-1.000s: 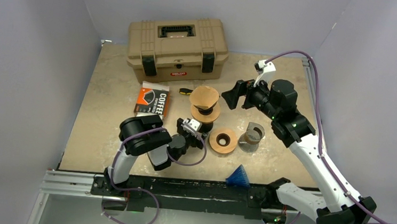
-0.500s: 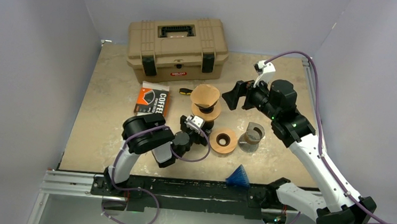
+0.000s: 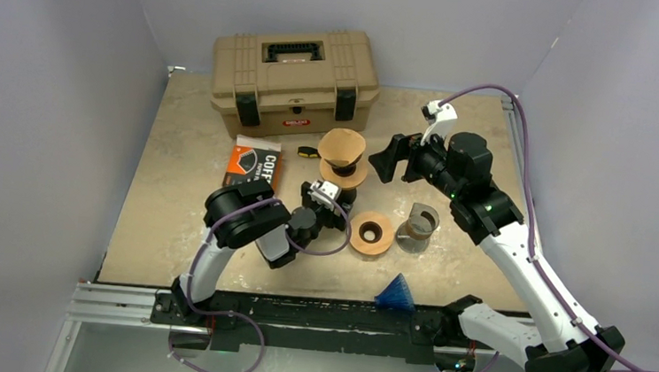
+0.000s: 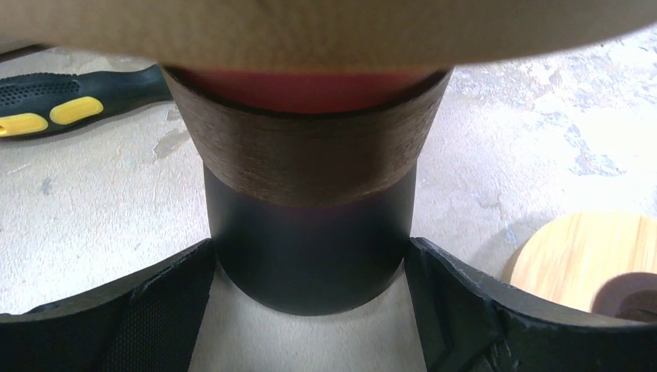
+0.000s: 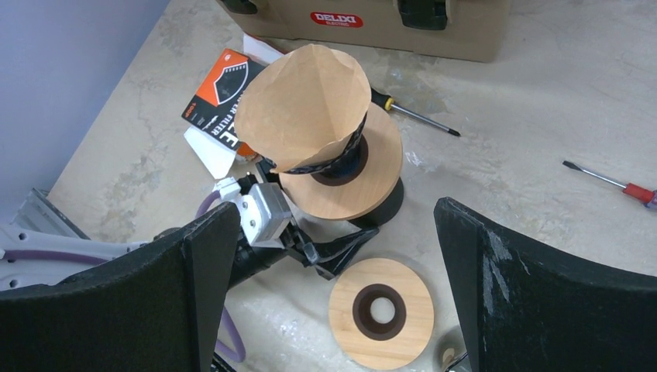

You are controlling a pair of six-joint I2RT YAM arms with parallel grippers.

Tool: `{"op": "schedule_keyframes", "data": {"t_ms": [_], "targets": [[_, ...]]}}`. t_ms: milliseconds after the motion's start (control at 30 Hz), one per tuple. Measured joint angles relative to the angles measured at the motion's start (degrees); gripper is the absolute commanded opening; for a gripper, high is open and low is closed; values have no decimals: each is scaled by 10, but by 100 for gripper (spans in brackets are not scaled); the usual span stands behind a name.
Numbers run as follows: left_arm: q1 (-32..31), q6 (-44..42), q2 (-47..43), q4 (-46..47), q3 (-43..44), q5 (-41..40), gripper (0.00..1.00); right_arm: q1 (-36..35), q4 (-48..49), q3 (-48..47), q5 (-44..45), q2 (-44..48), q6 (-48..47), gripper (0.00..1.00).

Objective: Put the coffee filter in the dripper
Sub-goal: Move the coffee server to the center of the board.

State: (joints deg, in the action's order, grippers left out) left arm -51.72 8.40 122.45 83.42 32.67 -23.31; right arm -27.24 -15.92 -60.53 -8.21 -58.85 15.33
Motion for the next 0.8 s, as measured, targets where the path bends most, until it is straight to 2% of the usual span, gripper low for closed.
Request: {"op": "schedule_keyframes", "data": {"t_ms": [467,800], "targets": [[23,9,12,-77,78,21,90,0,0,0,12,-2,-2,99],[25,11,-2,-72,54,21,99,0,-5,0,14,-9,-4,99]]}}
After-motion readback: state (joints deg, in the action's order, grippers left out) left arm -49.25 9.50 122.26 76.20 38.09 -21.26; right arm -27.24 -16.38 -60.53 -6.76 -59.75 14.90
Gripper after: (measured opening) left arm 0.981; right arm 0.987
